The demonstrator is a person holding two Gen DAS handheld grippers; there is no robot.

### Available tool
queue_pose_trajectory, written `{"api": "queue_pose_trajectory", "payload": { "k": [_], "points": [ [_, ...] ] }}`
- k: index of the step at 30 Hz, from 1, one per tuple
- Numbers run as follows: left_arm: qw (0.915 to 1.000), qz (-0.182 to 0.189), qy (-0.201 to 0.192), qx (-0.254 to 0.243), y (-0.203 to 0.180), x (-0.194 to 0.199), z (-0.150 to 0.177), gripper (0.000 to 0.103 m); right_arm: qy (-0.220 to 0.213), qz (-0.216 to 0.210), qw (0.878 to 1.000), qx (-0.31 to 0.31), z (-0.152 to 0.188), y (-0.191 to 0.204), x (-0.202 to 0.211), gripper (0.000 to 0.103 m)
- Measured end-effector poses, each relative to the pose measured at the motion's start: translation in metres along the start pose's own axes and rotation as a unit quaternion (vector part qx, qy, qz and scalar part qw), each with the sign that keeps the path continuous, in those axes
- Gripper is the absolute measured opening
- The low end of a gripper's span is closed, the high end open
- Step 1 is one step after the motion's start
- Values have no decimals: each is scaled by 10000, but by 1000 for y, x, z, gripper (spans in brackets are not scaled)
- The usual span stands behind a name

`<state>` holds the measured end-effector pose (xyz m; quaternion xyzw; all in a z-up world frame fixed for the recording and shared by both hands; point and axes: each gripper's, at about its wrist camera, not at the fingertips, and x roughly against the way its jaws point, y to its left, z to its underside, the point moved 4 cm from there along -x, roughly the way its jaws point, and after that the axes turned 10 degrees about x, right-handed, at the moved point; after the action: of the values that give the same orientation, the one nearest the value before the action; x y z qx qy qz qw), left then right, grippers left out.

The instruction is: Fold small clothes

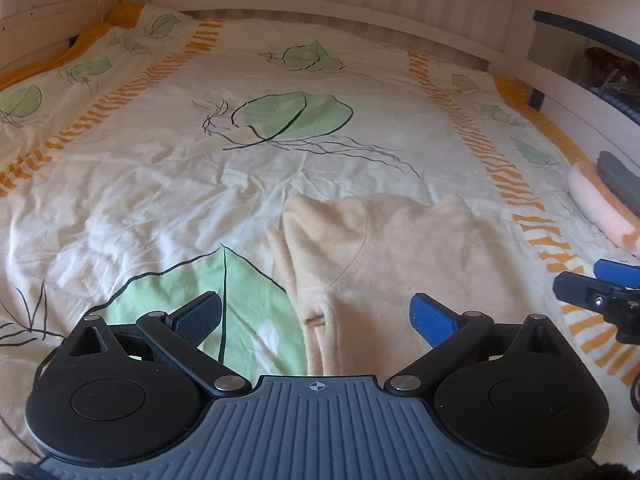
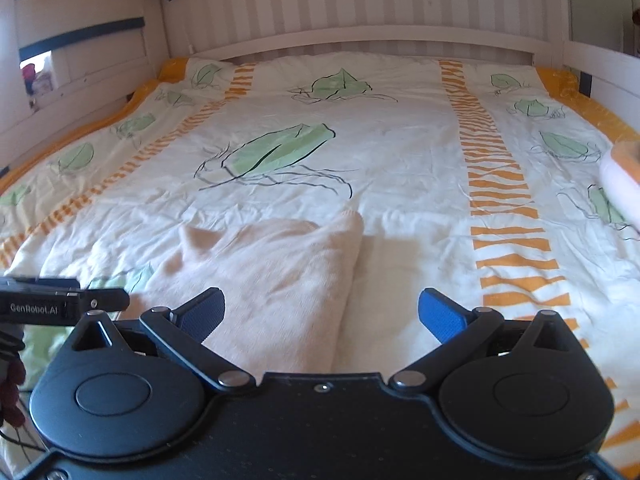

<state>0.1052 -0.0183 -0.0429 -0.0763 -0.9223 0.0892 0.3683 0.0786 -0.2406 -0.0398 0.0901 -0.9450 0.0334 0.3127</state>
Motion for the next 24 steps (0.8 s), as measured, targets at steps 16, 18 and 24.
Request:
{"api": "queue_pose_trajectory", "payload": {
  "k": [16, 18, 24],
  "points": [
    [9913, -1288, 2, -253, -16, 34, 23, 101, 294, 268, 9991, -178, 14, 31, 39, 102],
    [9916, -1268, 45, -262, -16, 36, 25, 101, 356, 280, 9988, -158, 15, 33, 39, 102],
    [9936, -1098, 256, -104, -15, 37, 32, 101, 442, 93, 9987, -227, 20, 38, 37, 102]
  ]
}}
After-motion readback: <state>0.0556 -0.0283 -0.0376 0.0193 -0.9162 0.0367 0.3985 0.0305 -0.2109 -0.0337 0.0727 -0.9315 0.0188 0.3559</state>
